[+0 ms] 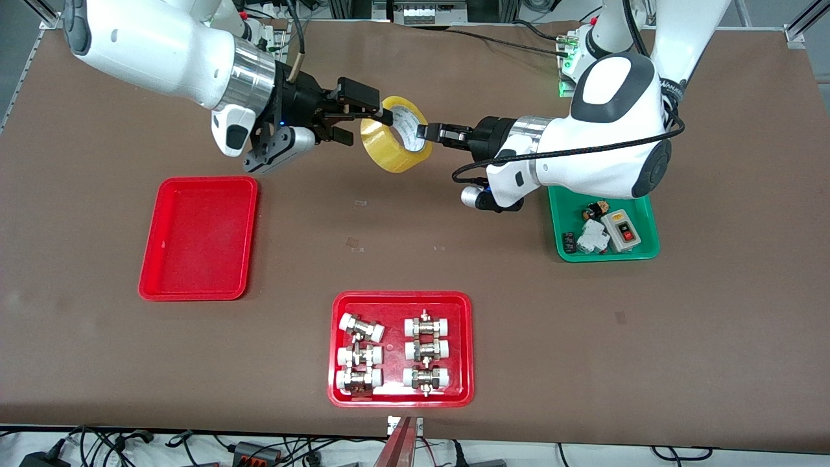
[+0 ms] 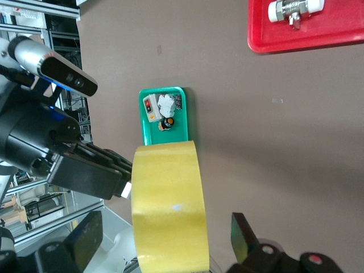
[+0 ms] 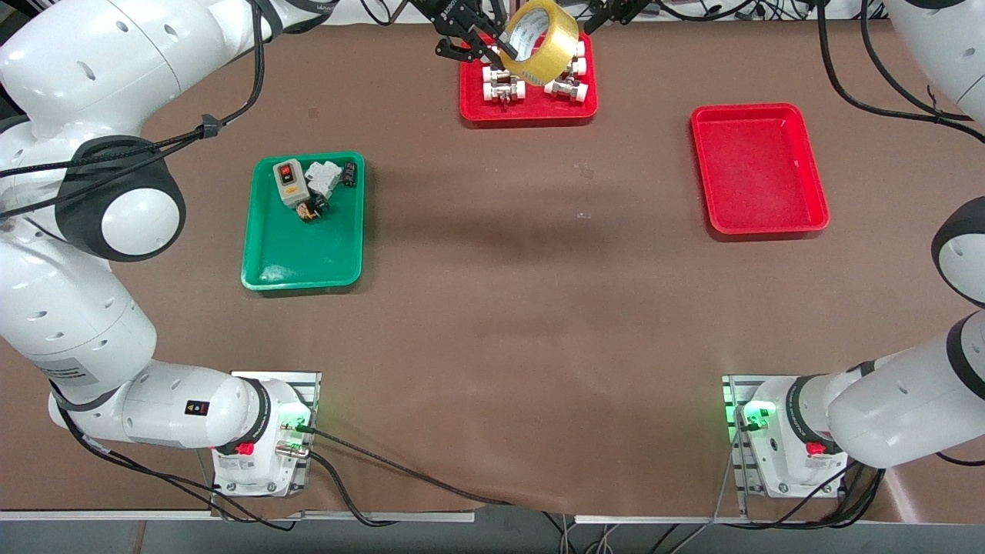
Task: Left arm passes tape to right arm into tray
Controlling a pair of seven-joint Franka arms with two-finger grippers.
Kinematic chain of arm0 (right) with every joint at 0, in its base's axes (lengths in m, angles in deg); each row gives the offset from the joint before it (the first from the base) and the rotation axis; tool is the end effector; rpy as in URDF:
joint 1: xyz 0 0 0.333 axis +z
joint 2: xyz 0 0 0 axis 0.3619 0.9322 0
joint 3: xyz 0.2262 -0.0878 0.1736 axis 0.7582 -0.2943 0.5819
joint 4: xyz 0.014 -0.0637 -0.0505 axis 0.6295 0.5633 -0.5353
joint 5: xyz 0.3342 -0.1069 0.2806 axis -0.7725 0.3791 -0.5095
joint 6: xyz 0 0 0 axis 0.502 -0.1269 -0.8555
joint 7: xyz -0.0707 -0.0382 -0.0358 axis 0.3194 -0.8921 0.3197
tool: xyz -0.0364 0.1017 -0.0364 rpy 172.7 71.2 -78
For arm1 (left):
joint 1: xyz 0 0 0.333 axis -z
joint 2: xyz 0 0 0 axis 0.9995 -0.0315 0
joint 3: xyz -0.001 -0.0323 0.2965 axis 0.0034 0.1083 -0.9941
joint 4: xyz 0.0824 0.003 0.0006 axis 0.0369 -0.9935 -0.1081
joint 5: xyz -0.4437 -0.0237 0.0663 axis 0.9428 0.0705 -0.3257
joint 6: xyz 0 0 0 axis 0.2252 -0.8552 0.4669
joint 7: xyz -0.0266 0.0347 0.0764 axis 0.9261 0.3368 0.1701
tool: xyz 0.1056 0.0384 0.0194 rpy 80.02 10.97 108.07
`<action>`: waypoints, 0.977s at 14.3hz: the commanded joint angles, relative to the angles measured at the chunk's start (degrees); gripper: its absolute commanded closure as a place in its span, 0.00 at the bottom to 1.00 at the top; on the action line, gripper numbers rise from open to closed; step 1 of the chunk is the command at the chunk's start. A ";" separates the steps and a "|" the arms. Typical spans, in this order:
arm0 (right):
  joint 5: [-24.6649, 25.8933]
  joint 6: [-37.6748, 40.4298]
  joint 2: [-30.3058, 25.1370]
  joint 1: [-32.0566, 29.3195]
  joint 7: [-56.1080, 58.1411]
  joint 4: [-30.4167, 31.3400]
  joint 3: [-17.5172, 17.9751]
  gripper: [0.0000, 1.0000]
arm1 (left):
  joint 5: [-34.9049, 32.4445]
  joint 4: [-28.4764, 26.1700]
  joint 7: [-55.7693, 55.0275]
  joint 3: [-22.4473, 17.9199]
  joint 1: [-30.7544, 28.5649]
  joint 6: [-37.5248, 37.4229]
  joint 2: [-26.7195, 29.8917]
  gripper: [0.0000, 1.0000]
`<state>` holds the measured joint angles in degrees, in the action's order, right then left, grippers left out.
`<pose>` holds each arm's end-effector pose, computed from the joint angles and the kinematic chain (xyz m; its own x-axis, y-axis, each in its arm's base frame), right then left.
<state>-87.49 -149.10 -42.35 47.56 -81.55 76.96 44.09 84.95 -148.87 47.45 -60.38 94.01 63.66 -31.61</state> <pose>0.5873 0.3885 0.5762 0.9931 0.0553 -0.1035 -0.0301 -0.7329 -0.6797 0.6094 -0.3988 0.4921 0.8548 -0.1689 -0.4907 0.2750 -0.6545 0.7043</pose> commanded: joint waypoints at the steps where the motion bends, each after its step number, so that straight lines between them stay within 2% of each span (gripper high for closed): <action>1: -0.95 0.10 1.64 0.91 -0.21 -1.40 -0.64 0.00 | 1.04 1.25 -0.26 0.22 -0.63 -1.88 0.00 1.00; 7: -1.04 0.10 1.73 0.91 -0.73 -1.40 -0.64 0.00 | 1.04 1.08 -0.18 0.22 -0.81 -1.88 0.00 1.00; 9: -1.04 0.01 1.73 1.34 -0.73 -1.40 -0.64 0.04 | 1.04 1.08 -0.09 0.22 -0.98 -1.97 0.08 1.00; 13: -1.13 0.01 1.73 1.43 -0.82 -1.40 -0.64 0.04 | 0.95 1.08 0.00 0.22 -1.07 -2.67 0.08 1.00; 14: -1.13 0.10 1.73 1.61 -0.73 -1.40 -0.64 0.09 | 0.95 1.08 0.00 0.22 -1.07 -2.67 0.00 1.00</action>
<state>-87.52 -149.11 -41.17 48.37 -81.56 76.87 43.98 84.95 -148.87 47.45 -60.40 93.35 62.24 -31.61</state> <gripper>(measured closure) 0.040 0.793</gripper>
